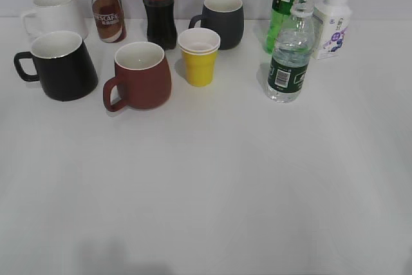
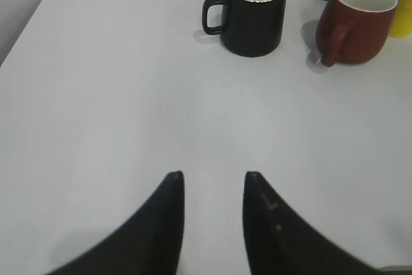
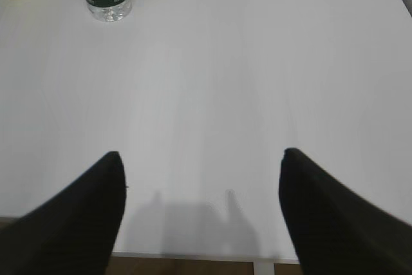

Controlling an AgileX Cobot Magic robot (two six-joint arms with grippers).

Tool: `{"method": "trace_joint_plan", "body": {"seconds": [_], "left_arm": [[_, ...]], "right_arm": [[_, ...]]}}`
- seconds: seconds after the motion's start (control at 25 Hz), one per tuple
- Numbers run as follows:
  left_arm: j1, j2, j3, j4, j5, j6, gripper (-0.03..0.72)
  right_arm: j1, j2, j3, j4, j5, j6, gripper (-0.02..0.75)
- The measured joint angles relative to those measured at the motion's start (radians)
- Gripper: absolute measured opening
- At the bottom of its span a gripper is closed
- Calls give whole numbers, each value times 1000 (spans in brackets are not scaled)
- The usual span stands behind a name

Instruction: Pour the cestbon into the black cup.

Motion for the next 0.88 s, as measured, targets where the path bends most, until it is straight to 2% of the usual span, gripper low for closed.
{"method": "trace_joint_plan", "body": {"seconds": [0.88], "left_arm": [[0,0,0,0,0,0,237]], "right_arm": [[0,0,0,0,0,0,554]]}}
